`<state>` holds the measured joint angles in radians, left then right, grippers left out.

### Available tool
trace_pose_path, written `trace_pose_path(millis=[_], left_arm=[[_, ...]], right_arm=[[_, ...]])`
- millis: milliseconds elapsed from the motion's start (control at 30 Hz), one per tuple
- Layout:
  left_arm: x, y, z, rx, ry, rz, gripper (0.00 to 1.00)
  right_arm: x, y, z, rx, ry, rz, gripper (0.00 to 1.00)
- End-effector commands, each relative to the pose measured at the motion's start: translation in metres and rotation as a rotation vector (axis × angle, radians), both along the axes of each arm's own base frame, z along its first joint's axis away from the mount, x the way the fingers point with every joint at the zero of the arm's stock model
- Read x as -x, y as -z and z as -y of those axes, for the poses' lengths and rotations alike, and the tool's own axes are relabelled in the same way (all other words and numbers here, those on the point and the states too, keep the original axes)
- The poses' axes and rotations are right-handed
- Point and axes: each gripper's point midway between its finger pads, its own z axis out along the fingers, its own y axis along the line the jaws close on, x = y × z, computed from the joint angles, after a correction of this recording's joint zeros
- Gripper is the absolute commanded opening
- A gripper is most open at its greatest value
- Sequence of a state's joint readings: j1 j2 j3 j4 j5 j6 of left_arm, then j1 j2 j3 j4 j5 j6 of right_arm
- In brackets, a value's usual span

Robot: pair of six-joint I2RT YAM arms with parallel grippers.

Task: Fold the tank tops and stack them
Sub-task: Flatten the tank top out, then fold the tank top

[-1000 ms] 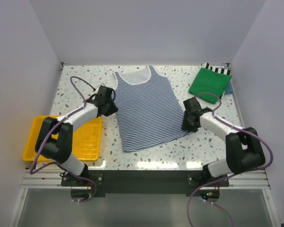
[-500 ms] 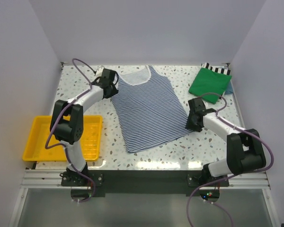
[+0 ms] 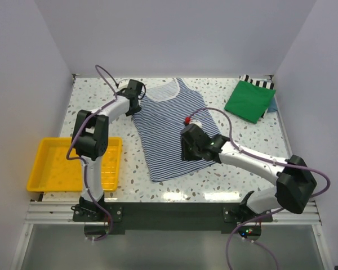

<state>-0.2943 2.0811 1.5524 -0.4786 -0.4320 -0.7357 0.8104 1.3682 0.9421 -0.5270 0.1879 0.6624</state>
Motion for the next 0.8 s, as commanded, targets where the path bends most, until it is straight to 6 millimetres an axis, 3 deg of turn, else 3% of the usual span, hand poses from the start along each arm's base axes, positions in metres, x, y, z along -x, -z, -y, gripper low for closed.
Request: trace_pose_path(millis=[0, 67, 167, 400, 600, 767], left_arm=[[-0.013, -0.01, -0.014, -0.07, -0.025, 0.012, 0.33], [-0.013, -0.008, -0.014, -0.075, -0.025, 0.013, 0.33], [-0.015, -0.006, -0.015, -0.084, -0.02, 0.013, 0.33], [-0.017, 0.0, -0.014, -0.082, -0.012, 0.008, 0.29], [-0.018, 0.0, -0.012, -0.07, -0.007, 0.017, 0.2], [-0.019, 0.0, -0.011, -0.06, 0.0, 0.018, 0.13]], right_arm=[[0.007, -0.008, -0.045, -0.059, -0.035, -0.005, 0.38], [0.016, 0.001, -0.067, -0.043, -0.084, -0.018, 0.38], [0.021, -0.001, -0.104, -0.055, -0.147, -0.014, 0.39], [0.048, 0.021, -0.155, 0.006, -0.258, -0.038, 0.4], [0.069, 0.034, -0.171, 0.057, -0.309, -0.043, 0.4], [0.077, 0.043, -0.17, 0.13, -0.311, -0.026, 0.4]])
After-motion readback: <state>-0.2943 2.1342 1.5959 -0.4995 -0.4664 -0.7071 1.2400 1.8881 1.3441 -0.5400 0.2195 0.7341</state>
